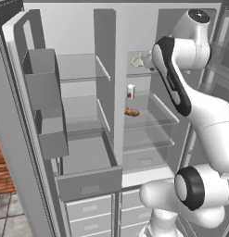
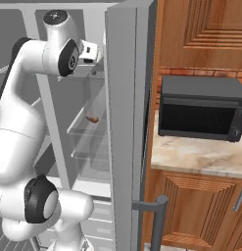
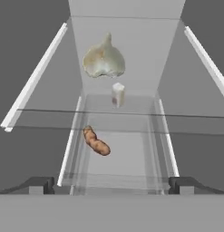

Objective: Take the potato and garlic from the fridge shelf and place them in the freezer drawer to begin freezing them.

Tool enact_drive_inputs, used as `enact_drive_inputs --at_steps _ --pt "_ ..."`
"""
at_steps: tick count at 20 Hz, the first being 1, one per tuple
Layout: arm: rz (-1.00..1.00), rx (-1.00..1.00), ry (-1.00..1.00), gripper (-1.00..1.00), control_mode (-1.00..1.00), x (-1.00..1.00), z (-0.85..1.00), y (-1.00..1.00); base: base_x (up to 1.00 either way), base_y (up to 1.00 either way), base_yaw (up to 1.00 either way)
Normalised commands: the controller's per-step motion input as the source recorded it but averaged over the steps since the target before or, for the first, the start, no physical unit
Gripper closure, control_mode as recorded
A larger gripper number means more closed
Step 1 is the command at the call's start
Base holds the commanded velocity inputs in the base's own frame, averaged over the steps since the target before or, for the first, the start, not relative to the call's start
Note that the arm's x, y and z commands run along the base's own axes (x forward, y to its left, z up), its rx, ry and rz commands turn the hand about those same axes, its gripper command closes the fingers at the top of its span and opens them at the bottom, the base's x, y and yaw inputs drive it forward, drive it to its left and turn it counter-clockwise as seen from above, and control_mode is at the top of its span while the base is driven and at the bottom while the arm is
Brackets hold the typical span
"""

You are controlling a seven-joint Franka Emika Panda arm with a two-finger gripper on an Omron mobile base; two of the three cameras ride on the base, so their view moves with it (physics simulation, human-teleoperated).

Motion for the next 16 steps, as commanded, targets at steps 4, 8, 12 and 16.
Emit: enact_drive_inputs --at_steps 4,8,12,16 --pt "0.0 0.04 -0.21 -1.0 -1.0 0.89 0.0 0.0 0.0 0.0 0.0" --pt "0.0 0.1 -0.09 -1.0 -1.0 0.88 0.22 0.0 0.0 0.0 0.0" --pt "0.0 0.06 0.03 -1.0 -1.0 0.65 0.12 0.0 0.0 0.0 0.0" --pt "0.0 0.01 0.13 -1.0 -1.0 0.46 -0.02 0.0 0.0 0.0 0.0"
